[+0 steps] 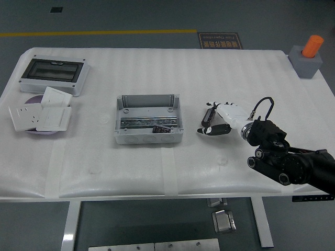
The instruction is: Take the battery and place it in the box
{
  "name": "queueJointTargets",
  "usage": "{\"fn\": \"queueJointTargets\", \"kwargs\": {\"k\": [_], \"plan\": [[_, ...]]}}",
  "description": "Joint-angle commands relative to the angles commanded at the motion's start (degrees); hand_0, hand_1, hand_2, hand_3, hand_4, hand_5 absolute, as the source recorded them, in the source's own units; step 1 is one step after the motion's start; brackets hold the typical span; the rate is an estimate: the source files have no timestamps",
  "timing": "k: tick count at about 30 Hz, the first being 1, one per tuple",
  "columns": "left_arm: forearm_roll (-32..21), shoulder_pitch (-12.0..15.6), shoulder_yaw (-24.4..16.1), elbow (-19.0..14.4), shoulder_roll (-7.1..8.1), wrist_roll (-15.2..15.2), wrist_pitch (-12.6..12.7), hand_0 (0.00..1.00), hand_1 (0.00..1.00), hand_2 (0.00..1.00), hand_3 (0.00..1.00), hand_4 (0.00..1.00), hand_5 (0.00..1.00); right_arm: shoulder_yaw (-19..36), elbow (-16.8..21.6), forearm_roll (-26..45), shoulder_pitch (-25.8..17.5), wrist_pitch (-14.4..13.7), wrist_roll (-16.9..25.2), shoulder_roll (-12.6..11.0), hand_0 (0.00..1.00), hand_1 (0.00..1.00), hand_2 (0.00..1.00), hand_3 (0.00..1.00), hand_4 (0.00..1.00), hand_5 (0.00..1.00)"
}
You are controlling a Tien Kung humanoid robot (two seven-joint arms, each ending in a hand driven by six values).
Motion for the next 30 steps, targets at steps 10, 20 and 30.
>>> {"fn": "queueJointTargets", "kwargs": {"k": [10,20,30], "plan": [[-0.1,0.0,0.1,0.0,0.04,-0.4,0.2,0.626,0.652,0.465,0.54,0.626,0.153,-0.8,-0.1,-0.1,0.0,-0.8,0.3,0.1,0.99,0.738,0.811,0.86,0.925,0.646],[-0.6,0.0,0.7,0.0,-0.08,-0.7,0.2,0.626,0.651,0.466,0.543,0.62,0.153,-1.5,0.1,-1.4,0.0,-1.7,0.0,-0.3,0.965,0.714,0.772,0.828,0.896,0.627],[-1.0,0.0,1.3,0.0,-0.05,-1.0,0.3,0.625,0.649,0.467,0.543,0.618,0.155,-2.5,0.4,-2.9,0.3,-2.5,-0.2,-0.7,0.909,0.669,0.694,0.727,0.609,0.395]]}}
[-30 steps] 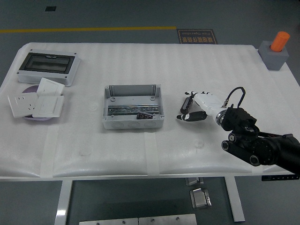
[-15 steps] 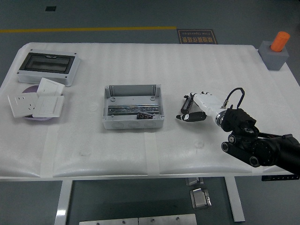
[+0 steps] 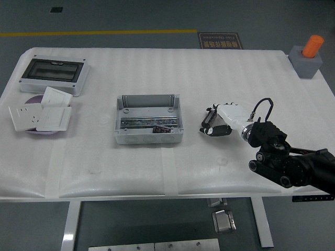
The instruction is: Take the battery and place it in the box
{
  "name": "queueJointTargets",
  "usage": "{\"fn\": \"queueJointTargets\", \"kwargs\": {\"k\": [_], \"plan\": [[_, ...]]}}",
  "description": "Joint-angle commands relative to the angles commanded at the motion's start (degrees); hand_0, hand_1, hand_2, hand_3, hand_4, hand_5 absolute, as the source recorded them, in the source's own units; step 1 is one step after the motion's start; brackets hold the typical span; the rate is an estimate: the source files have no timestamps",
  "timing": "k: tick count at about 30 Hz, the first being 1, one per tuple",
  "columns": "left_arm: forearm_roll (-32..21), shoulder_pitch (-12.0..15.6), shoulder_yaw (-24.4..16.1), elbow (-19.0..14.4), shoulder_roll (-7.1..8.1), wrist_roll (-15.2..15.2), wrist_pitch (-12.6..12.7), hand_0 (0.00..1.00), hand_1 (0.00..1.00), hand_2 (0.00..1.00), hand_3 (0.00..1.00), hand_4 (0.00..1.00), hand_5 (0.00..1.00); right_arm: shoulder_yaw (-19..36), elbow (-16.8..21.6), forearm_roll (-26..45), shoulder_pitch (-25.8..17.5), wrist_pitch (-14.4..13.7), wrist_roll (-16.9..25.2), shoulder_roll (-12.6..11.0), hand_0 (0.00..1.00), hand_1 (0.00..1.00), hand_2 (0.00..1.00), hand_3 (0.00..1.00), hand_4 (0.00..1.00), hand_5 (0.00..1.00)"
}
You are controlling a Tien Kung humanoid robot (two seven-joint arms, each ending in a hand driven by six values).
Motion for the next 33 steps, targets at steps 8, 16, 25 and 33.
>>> {"fn": "queueJointTargets", "kwargs": {"k": [8,16,25,33], "plan": [[-0.4,0.0,0.5,0.0,-0.09,-0.2,0.0,0.625,0.649,0.466,0.543,0.62,0.159,0.0,0.1,-0.5,-0.1,-0.4,0.0,-0.1,0.895,0.659,0.675,0.708,0.499,0.319],[-0.6,0.0,0.7,0.0,-0.19,-0.3,0.1,0.624,0.649,0.467,0.544,0.621,0.163,1.6,1.5,-0.9,-0.4,-0.6,0.0,-0.7,0.875,0.648,0.658,0.702,0.416,0.286],[0.2,0.3,-0.4,0.0,-0.4,0.0,0.2,0.623,0.649,0.467,0.544,0.622,0.173,11.2,11.3,-6.4,-3.0,-0.7,-1.6,-3.0,0.861,0.641,0.652,0.699,0.405,0.277],[1.1,0.6,-1.6,0.0,-0.27,0.5,0.1,0.623,0.649,0.468,0.544,0.625,0.179,16.4,23.4,-6.7,-5.1,-0.8,-2.4,-1.5,0.855,0.639,0.653,0.698,0.404,0.285]]}}
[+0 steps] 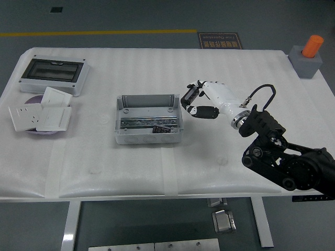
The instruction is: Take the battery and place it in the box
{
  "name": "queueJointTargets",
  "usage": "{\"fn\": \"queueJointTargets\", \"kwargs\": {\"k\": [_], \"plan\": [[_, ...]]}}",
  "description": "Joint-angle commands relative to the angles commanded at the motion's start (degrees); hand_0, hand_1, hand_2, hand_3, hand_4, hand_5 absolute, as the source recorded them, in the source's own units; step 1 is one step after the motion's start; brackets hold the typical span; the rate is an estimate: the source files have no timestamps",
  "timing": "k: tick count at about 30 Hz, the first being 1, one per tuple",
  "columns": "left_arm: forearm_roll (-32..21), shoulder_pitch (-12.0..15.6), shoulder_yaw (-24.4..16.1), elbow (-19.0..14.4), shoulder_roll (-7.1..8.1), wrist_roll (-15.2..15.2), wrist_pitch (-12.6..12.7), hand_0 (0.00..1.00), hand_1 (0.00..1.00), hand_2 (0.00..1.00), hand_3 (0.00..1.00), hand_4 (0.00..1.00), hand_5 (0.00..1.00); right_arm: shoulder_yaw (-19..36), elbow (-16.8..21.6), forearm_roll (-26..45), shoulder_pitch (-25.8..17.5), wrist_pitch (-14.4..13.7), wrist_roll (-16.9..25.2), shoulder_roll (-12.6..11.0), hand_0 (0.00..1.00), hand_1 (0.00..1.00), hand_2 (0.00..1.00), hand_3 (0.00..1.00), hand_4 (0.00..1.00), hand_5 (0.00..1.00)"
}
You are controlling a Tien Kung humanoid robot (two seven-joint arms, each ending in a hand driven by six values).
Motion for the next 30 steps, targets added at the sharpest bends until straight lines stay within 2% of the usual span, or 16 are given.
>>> {"fn": "queueJointTargets", "kwargs": {"k": [4,8,9,12,14,15,20,21,30], "plan": [[0.3,0.1,-0.3,0.0,0.16,0.2,-0.1,0.623,0.649,0.469,0.544,0.626,0.18,-0.9,4.1,-1.8,0.1,0.3,-0.1,2.6,0.82,0.635,0.653,0.7,0.414,0.287],[0.2,0.1,-0.3,0.0,0.23,0.3,-0.1,0.623,0.649,0.469,0.544,0.626,0.18,-1.8,3.1,-3.4,0.4,2.0,-0.5,5.2,0.82,0.635,0.653,0.7,0.414,0.287],[0.2,0.1,-0.3,0.0,0.22,0.3,-0.1,0.623,0.649,0.469,0.544,0.626,0.183,-2.0,2.7,-3.9,0.5,2.6,-0.6,5.7,0.843,0.672,0.733,0.802,0.683,0.41],[0.2,0.1,-0.3,0.0,0.21,0.5,-0.2,0.623,0.649,0.469,0.544,0.626,0.183,-2.4,1.2,-5.6,0.7,4.2,-1.2,6.7,0.843,0.672,0.733,0.802,0.683,0.41],[0.1,0.1,-0.2,0.0,0.18,0.5,-0.2,0.623,0.649,0.469,0.544,0.626,0.183,-2.4,0.4,-6.2,0.9,4.6,-1.3,7.1,0.843,0.672,0.733,0.802,0.683,0.41],[0.1,0.1,-0.2,0.0,0.16,0.5,-0.2,0.623,0.649,0.47,0.545,0.626,0.184,-2.4,0.0,-6.4,1.0,4.7,-1.4,7.2,0.931,0.798,0.841,0.898,0.77,0.452],[0.2,-0.1,-0.3,0.0,0.18,0.5,-0.2,0.623,0.649,0.47,0.545,0.626,0.184,-2.0,-1.4,-6.5,1.5,4.6,-1.4,7.5,0.931,0.798,0.841,0.898,0.77,0.452],[0.2,-0.1,-0.3,0.0,0.19,0.5,-0.2,0.623,0.649,0.469,0.544,0.626,0.184,-1.9,-1.6,-6.5,1.5,4.6,-1.4,7.5,0.988,0.853,0.89,0.963,0.808,0.468],[0.1,-0.1,-0.1,0.0,0.21,0.4,-0.3,0.623,0.649,0.469,0.544,0.627,0.185,-1.2,-2.7,-6.3,1.8,4.5,-1.4,7.1,0.998,0.852,0.883,0.971,0.826,0.477]]}}
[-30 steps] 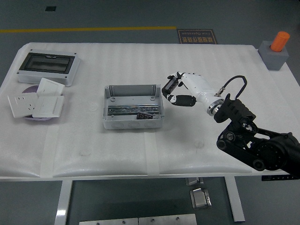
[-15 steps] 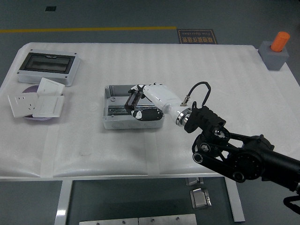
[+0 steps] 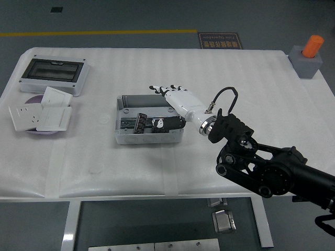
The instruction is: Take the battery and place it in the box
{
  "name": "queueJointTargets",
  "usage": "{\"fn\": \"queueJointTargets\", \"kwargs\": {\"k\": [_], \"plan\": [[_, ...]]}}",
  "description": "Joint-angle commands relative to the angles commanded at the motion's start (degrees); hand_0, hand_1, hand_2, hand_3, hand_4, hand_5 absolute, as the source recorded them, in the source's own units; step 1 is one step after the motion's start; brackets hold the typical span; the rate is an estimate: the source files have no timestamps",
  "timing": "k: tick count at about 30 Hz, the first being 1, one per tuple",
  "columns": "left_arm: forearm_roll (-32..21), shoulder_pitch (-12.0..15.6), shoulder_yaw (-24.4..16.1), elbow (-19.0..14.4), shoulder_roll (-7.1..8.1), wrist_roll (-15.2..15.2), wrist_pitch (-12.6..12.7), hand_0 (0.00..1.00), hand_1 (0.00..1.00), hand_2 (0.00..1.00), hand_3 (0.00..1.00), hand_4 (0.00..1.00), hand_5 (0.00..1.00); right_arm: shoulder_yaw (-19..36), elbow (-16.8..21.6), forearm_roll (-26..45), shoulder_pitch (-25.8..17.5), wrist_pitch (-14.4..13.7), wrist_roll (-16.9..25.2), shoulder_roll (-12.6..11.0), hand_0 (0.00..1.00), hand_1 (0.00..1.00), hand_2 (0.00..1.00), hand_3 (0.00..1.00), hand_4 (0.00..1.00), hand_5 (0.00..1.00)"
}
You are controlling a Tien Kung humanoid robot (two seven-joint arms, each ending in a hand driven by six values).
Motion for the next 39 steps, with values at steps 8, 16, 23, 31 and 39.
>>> {"fn": "queueJointTargets", "kwargs": {"k": [8,16,23,31,39], "plan": [[-0.4,0.0,0.3,0.0,0.06,-0.1,0.1,0.623,0.649,0.469,0.543,0.627,0.185,7.3,3.4,0.9,0.0,-1.2,0.3,-5.8,0.998,0.844,0.849,0.961,0.852,0.498],[-0.4,0.5,0.1,0.0,-0.25,0.0,0.0,0.623,0.649,0.469,0.543,0.627,0.183,19.3,7.8,4.8,-6.4,-3.8,3.0,-11.8,0.958,0.777,0.796,0.917,0.857,0.512],[-0.3,0.4,0.1,0.0,0.07,-0.2,0.0,0.623,0.649,0.468,0.543,0.628,0.182,31.5,10.8,10.6,-14.2,-5.7,6.9,-14.3,0.795,0.746,0.776,0.871,0.858,0.515],[-0.1,0.0,0.0,0.0,0.57,-0.2,0.0,0.623,0.649,0.469,0.543,0.628,0.182,43.5,11.3,14.8,-21.9,-5.4,9.5,-16.2,0.723,0.727,0.768,0.851,0.853,0.51],[0.7,-0.1,-0.4,0.0,0.9,0.0,0.0,0.623,0.649,0.469,0.542,0.628,0.181,52.3,11.4,17.9,-26.4,-5.4,11.9,-15.6,0.696,0.713,0.763,0.829,0.853,0.505]]}}
